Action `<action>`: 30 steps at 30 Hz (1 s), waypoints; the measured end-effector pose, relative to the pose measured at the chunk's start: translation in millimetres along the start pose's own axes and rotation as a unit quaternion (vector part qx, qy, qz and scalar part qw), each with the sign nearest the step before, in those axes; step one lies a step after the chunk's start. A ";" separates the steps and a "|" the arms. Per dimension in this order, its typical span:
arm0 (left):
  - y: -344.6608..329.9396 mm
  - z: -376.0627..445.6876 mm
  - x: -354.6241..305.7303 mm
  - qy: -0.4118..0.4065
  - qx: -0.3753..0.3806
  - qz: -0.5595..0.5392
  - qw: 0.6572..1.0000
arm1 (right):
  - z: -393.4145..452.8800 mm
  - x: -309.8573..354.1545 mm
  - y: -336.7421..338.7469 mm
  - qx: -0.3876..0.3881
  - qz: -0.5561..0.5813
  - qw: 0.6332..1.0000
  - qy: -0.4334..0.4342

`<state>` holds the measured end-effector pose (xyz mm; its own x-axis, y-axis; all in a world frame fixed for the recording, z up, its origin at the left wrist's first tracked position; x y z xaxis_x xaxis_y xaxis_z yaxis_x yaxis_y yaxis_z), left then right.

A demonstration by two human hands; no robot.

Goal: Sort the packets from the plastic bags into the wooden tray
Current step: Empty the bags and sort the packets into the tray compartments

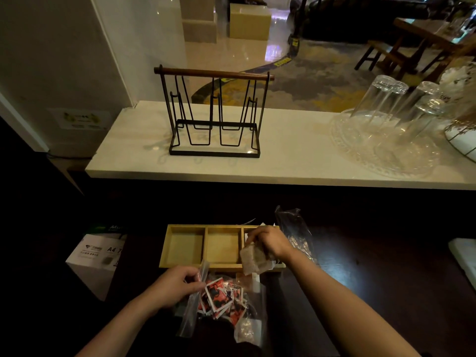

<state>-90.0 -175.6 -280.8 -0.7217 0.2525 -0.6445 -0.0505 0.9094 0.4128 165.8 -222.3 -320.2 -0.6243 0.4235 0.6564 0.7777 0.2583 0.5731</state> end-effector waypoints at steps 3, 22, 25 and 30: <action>0.6 0.9 1.7 0.003 -0.001 0.004 1.000 | -2.7 7.8 -8.4 0.075 -0.180 0.980 0.029; -3.6 10.9 0.5 0.011 -0.003 0.000 1.000 | -5.9 3.4 -26.4 -0.121 -0.361 0.920 0.092; -4.0 14.2 -0.7 0.011 -0.003 0.010 1.000 | -5.5 1.4 -11.0 -0.186 -0.394 0.898 0.061; -4.2 19.6 -0.4 0.014 0.000 0.008 1.000 | 4.3 -16.0 -16.2 -0.086 -0.371 0.925 -0.002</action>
<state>-75.9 -173.0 -294.8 -0.7411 0.2572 -0.6201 -0.0386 0.9058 0.4219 163.5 -229.5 -342.1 -0.9810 0.1877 0.0494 0.1118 0.3380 0.9345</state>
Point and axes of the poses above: each hand's wrist, its own z-axis towards the middle knuckle, its own y-axis out of the back of the hand, x = y × z, the point moved 3 cm from there along z, towards the middle knuckle, and after that the axes turned 14 degrees about x, right-handed, at the moved point
